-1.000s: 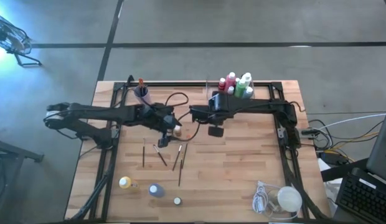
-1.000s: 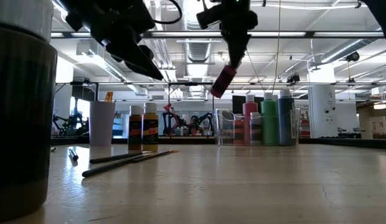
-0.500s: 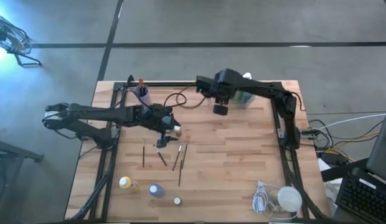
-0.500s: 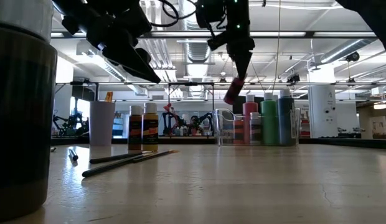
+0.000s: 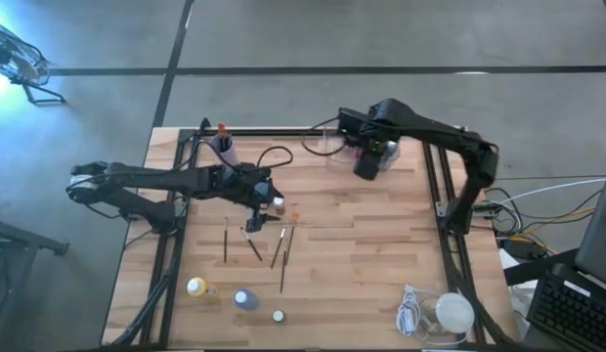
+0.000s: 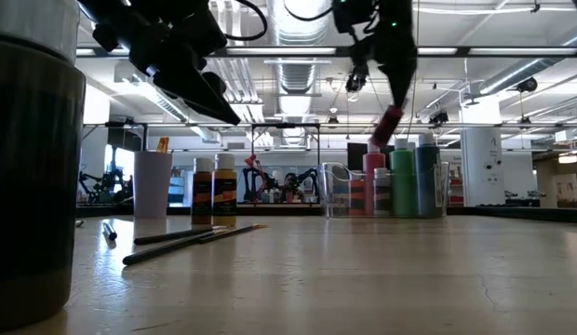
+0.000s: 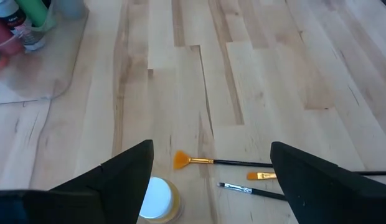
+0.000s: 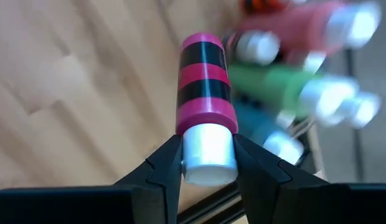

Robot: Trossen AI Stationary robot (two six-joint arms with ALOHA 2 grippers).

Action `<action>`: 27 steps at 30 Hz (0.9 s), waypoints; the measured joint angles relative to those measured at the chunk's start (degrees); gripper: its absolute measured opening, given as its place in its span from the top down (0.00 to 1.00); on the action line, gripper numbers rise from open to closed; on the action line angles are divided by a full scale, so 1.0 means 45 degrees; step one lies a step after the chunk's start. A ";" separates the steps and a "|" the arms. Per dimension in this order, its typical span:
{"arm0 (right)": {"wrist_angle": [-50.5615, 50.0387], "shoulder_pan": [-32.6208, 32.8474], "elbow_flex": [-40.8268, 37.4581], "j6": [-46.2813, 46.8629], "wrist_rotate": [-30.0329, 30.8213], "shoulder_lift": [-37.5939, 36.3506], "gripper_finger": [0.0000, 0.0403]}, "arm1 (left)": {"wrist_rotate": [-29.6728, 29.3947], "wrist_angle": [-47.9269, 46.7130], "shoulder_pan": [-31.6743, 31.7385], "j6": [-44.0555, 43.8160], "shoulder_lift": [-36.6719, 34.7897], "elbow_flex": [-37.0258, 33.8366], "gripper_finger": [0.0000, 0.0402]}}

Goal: Pick & Place Paint Supplies
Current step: Put the pink paint bottle into the transparent bin

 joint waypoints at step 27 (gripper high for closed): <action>0.0027 -0.0957 0.0281 -0.1372 0.1222 0.1079 0.72 | 0.0005 0.0783 0.0000 0.0170 0.0000 -0.0005 0.18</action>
